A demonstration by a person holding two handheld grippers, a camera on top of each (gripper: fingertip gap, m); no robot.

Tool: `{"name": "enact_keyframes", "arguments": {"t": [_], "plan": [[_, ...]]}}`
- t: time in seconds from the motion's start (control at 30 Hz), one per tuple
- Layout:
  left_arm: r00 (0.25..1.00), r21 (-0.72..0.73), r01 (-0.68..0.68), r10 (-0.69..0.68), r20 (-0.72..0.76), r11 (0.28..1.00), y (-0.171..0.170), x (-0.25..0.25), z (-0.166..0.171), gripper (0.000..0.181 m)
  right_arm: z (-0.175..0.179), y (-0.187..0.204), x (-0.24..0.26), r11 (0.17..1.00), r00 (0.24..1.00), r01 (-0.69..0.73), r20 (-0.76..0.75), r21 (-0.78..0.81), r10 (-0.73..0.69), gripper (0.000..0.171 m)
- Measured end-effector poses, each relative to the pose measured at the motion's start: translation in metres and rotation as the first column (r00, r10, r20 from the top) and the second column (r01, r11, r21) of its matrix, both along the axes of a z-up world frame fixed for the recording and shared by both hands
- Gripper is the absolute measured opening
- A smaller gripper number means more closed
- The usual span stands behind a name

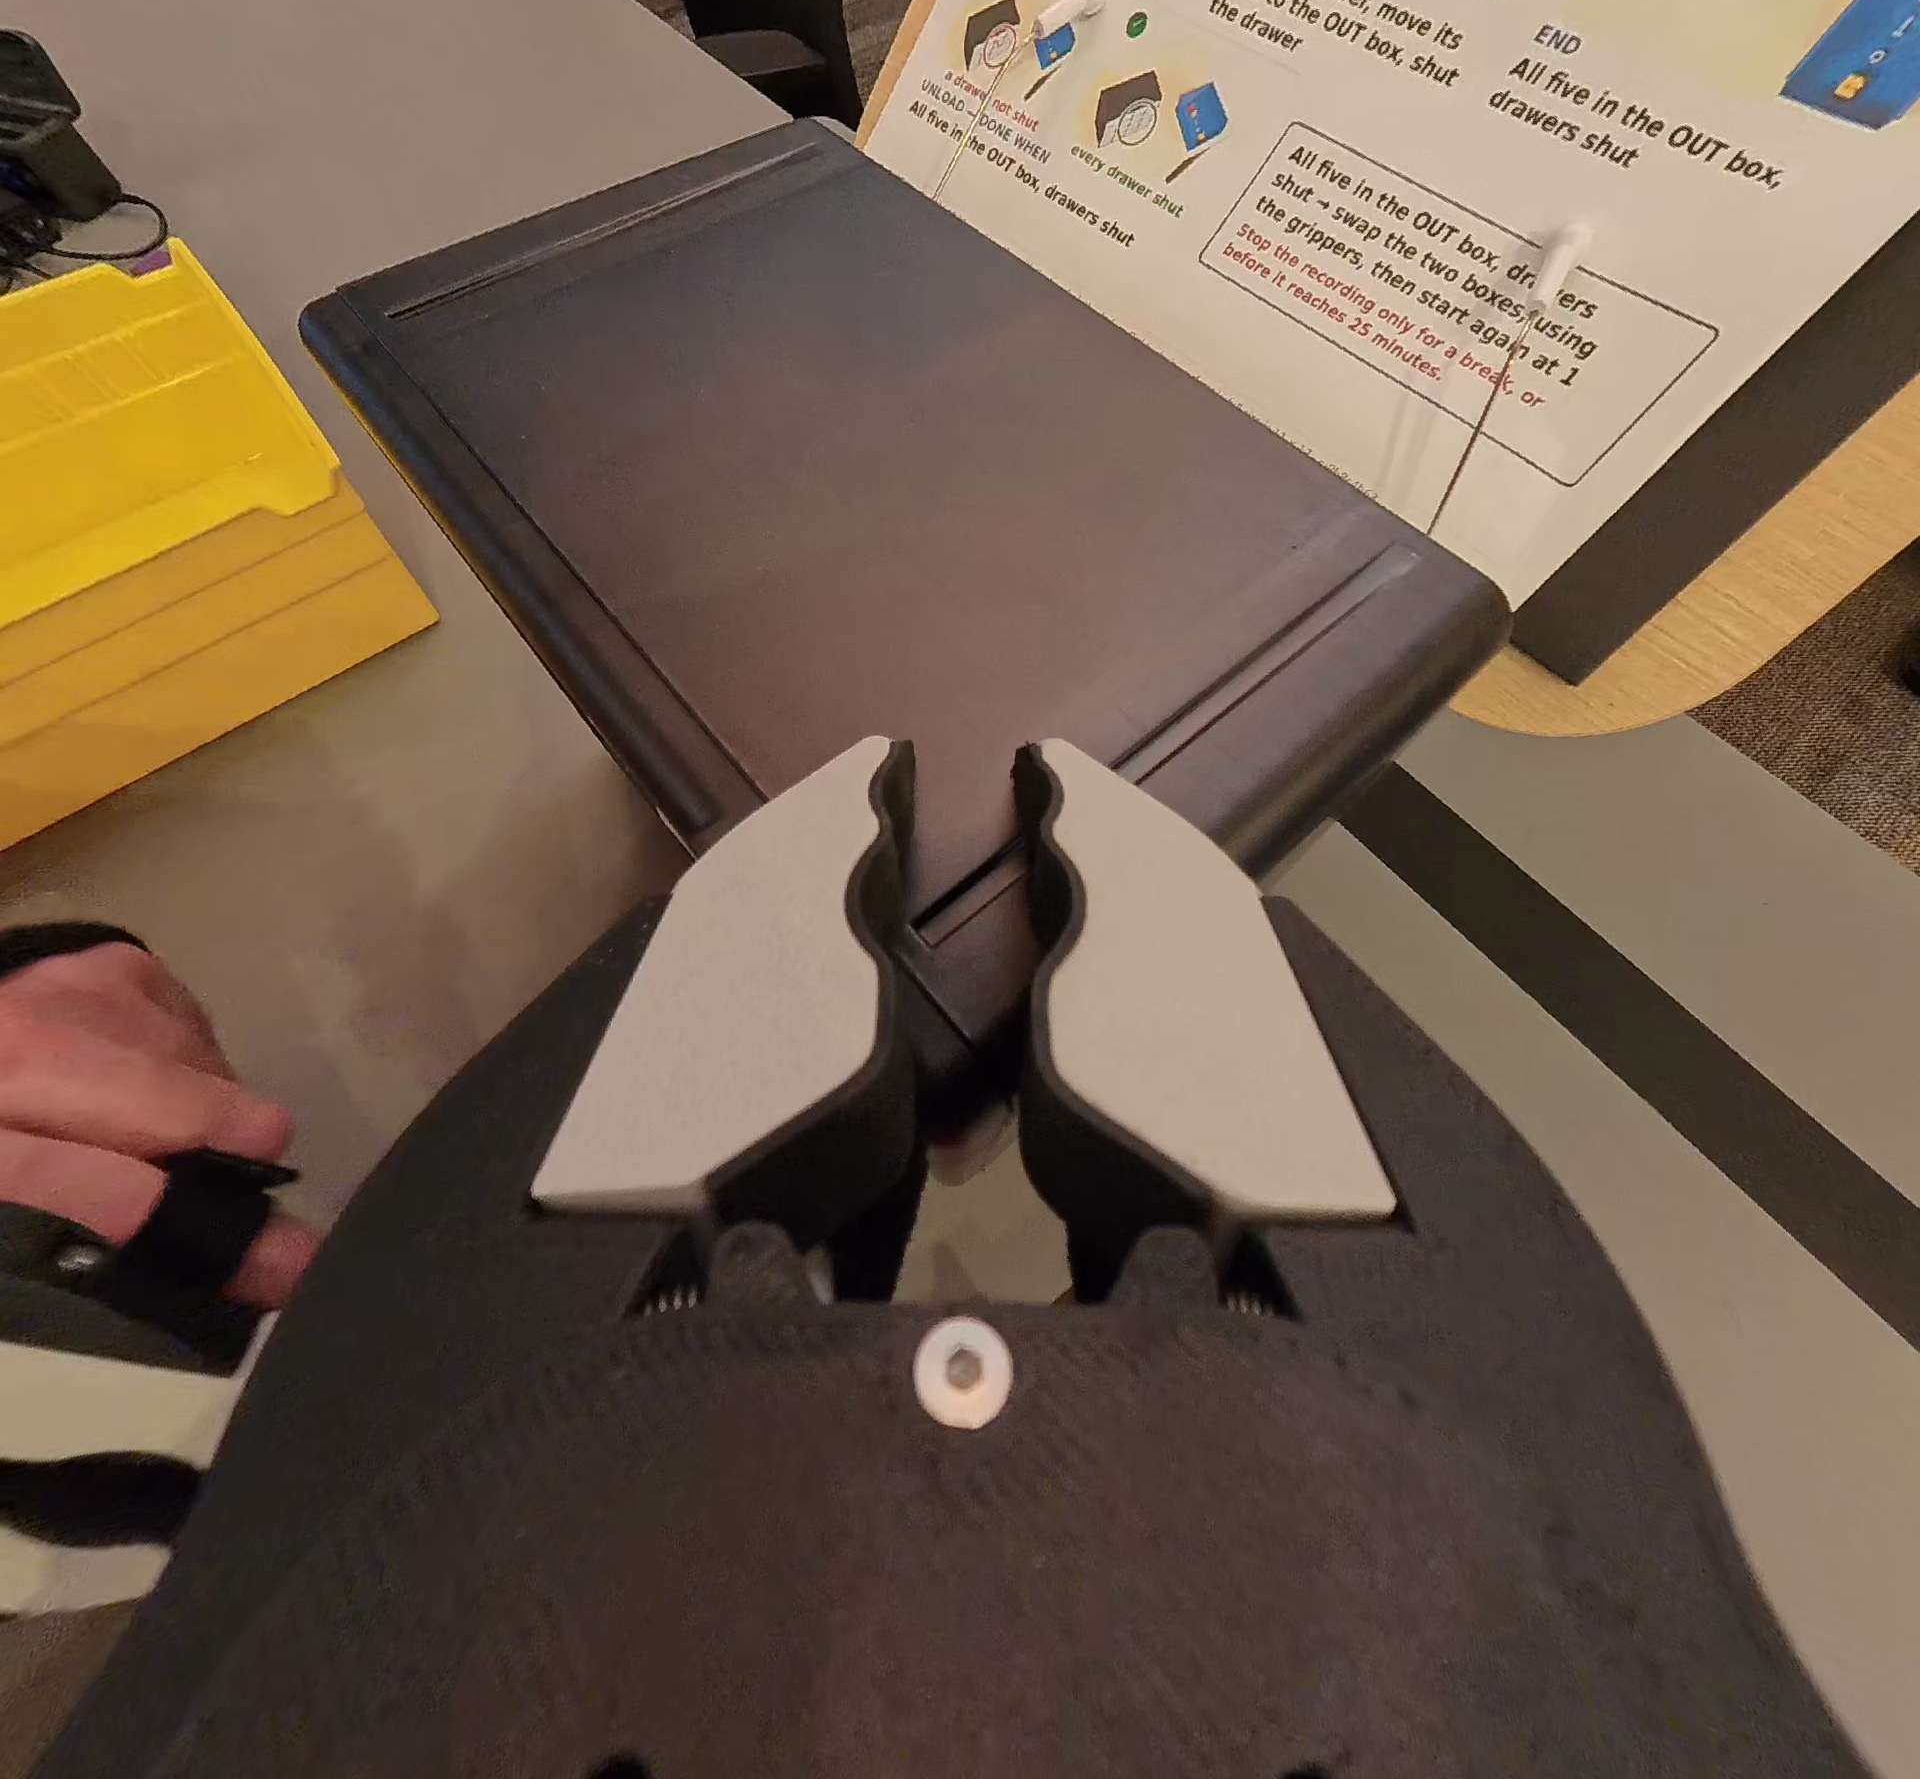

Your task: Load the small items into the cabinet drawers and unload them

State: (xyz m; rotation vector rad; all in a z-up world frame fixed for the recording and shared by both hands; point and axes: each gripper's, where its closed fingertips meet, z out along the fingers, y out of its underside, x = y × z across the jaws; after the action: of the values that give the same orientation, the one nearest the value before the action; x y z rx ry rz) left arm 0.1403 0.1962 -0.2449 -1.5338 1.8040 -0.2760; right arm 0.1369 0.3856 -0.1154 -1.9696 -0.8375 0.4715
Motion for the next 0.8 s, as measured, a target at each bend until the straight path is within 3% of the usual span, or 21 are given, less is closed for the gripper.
{"name": "enact_keyframes", "arguments": {"t": [0.03, 0.17, 0.4, 0.6, 0.73, 0.8], "plan": [[0.999, 0.024, -0.022, 0.023, -0.027, 0.999, 0.006, 0.001, -0.010, 0.020, 0.000, 0.000, 0.000, 1.000, 1.000, 0.001, 0.000, 0.000, -0.001, 0.019], [0.989, 0.068, -0.144, 0.146, -0.028, 0.987, 0.031, -0.002, -0.022, 0.008, 0.000, 0.000, 0.000, 1.000, 1.000, 0.008, 0.002, 0.005, -0.008, 0.019], [0.953, 0.232, -0.299, 0.302, 0.023, 0.926, 0.078, -0.006, -0.009, 0.018, 0.000, 0.000, 0.001, 1.000, 1.000, 0.003, -0.004, 0.004, -0.003, 0.018], [0.912, 0.320, -0.398, 0.407, 0.040, 0.860, 0.125, -0.001, -0.008, 0.037, 0.000, 0.000, 0.001, 1.000, 1.000, 0.003, -0.004, 0.004, -0.003, 0.019], [0.906, 0.283, -0.415, 0.422, 0.036, 0.865, 0.125, -0.001, -0.022, 0.060, 0.000, 0.000, 0.001, 1.000, 1.000, 0.001, -0.006, 0.005, -0.001, 0.019], [0.902, 0.283, -0.428, 0.428, 0.064, 0.859, 0.116, -0.006, -0.024, 0.062, 0.000, -0.001, 0.001, 1.000, 1.000, 0.000, -0.009, 0.007, 0.000, 0.019]]}}
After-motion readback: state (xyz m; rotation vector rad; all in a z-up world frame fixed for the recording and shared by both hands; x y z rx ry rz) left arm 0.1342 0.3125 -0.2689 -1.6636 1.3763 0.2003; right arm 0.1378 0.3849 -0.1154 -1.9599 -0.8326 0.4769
